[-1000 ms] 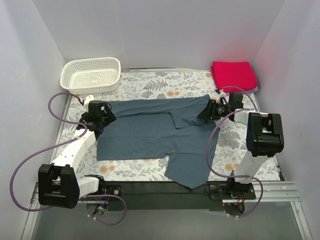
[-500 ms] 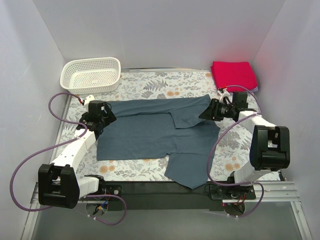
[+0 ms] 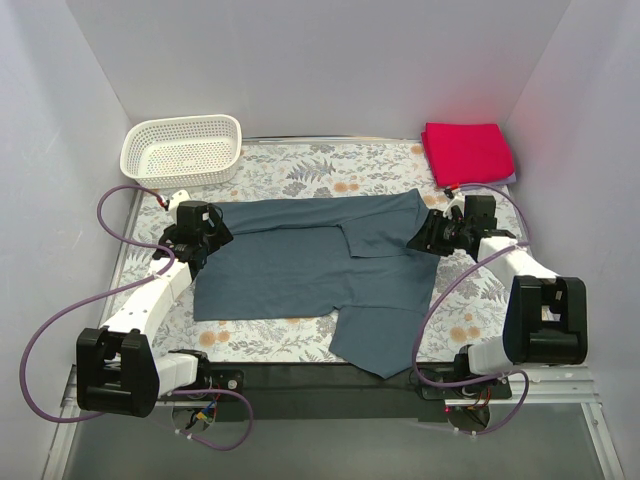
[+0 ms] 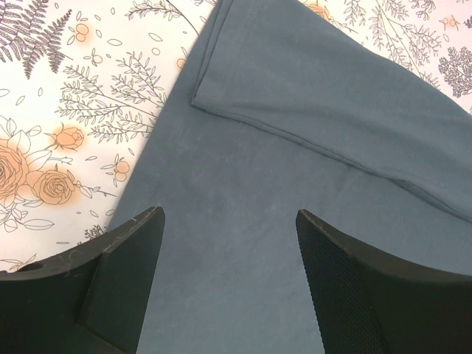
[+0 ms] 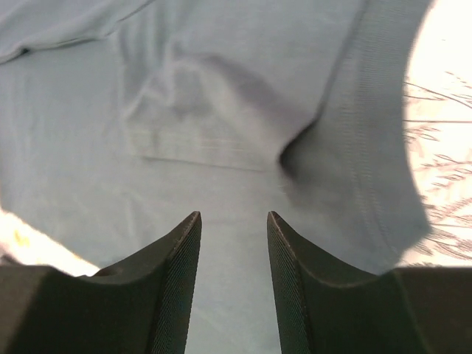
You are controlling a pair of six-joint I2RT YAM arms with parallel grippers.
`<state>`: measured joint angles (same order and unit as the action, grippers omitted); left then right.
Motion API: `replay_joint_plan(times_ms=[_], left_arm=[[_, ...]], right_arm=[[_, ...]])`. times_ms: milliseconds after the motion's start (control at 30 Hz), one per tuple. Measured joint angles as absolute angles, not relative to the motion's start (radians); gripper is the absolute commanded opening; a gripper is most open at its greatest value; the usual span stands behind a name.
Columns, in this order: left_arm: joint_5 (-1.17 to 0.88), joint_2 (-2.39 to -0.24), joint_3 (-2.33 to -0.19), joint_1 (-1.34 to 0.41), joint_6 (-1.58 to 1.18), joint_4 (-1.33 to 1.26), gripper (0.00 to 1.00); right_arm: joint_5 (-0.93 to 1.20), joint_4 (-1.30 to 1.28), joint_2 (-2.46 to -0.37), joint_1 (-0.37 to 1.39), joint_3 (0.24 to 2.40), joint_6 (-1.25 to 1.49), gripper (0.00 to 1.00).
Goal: Fold and stack the t-shirts
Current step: Fold the tshirt
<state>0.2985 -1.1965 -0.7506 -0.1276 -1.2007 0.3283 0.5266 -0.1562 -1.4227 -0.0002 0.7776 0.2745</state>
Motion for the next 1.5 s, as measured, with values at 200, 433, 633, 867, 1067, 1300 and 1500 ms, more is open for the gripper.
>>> replay_joint_plan(times_ms=[200,433,633,867,1067,1300,1500], left_arm=[[0.321,-1.190,-0.748,-0.128,-1.229,0.328,0.67],[0.357,-1.184,-0.745,-0.128,-1.245,0.328,0.67],[0.359,-1.184,-0.745,-0.128,-1.245,0.328,0.67],[0.360,-1.184,-0.745,-0.128,-1.245,0.328,0.67],[0.359,-1.184,-0.745,-0.128,-1.242,0.328,0.67],[0.359,-1.184,-0.745,-0.128,-1.241,0.328,0.67],[0.358,-1.184,-0.745,-0.128,-1.241,0.328,0.67]], right_arm=[[0.433,-0.147,-1.472,-0.001,0.783,0.294,0.39],[0.451,-0.105,-1.529,-0.001,0.786,0.319,0.40],[0.492,-0.053,-1.580,-0.001,0.781,0.317,0.31],[0.533,-0.046,-1.601,-0.001,0.771,0.341,0.01],[0.538,-0.093,-1.482,-0.001,0.770,0.368,0.01],[0.538,-0.155,-1.441,-0.001,0.768,0.395,0.02],[0.522,-0.176,-1.461,-0.001,0.717,0.396,0.27]])
